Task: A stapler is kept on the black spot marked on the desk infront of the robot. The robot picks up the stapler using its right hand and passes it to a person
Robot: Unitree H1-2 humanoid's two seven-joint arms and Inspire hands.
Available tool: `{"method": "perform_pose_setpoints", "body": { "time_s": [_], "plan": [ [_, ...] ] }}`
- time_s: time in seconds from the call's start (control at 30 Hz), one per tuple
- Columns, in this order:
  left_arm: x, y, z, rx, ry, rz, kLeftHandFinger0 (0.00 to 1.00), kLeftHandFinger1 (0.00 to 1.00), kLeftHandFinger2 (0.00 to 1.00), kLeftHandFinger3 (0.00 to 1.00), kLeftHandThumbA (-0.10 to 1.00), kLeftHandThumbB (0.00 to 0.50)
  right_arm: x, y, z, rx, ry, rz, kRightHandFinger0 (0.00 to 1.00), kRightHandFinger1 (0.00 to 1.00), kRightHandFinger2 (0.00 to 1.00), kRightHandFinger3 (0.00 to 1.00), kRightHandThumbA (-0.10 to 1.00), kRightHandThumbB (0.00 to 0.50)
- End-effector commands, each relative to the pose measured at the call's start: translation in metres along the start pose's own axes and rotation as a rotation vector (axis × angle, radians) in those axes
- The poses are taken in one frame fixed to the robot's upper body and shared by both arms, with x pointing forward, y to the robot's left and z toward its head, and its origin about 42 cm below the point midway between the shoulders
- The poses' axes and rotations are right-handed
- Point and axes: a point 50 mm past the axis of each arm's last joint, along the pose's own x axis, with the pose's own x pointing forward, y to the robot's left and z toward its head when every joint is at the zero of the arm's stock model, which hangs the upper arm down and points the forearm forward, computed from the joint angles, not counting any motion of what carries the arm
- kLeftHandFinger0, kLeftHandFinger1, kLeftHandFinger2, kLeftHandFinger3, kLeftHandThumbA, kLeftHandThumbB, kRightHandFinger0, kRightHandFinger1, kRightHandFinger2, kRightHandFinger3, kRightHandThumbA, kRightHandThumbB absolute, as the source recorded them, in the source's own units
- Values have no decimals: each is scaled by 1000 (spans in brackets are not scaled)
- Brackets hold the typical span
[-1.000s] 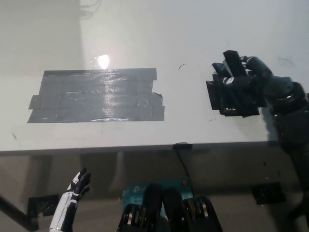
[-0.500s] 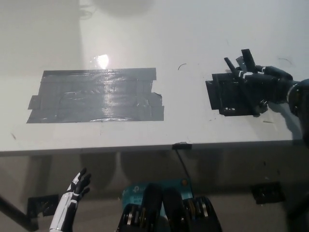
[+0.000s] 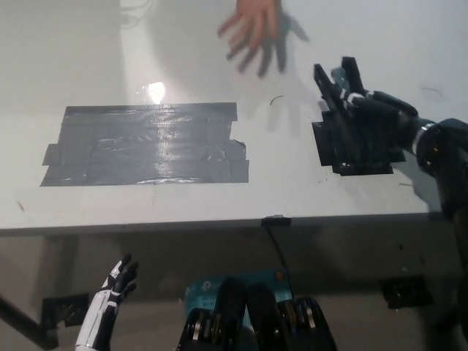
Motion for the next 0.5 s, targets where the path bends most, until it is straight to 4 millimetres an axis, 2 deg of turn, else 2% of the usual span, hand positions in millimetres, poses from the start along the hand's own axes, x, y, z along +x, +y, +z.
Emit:
{"method": "perform_pose_setpoints", "body": {
  "time_s": [0.0,0.17,0.27,0.3,0.33,0.37,0.4,0.47],
  "plan": [
    [8,5,14,15,-60,-17,1000,1000,1000,1000,1000,391,-9,97,112,14,-324,391,0,0,0,3,682,16],
    [9,4,15,12,-66,-17,1000,1000,1000,1000,1000,379,-14,126,127,1,-365,411,0,0,0,0,689,0],
    [10,4,15,14,-61,-21,1000,1000,1000,1000,1000,385,-15,142,134,-11,-376,419,0,0,0,5,642,2],
    [10,5,15,22,-58,-21,1000,1000,1000,1000,1000,406,-13,150,138,-20,-378,403,0,0,0,0,625,1],
    [10,5,15,26,-59,-22,1000,1000,1000,1000,1000,404,-12,154,140,-38,-377,395,0,0,0,0,645,0],
    [10,5,15,31,-59,-21,1000,1000,1000,1000,1000,436,-10,158,142,-54,-373,378,0,0,0,0,646,0],
    [10,4,15,35,-60,-20,1000,1000,1000,1000,1000,445,-7,164,145,-75,-369,348,0,0,0,0,642,0],
    [11,4,16,40,-64,-21,1000,1000,1000,1000,1000,442,-4,171,148,-108,-369,292,0,0,0,13,628,3]
  ]
}}
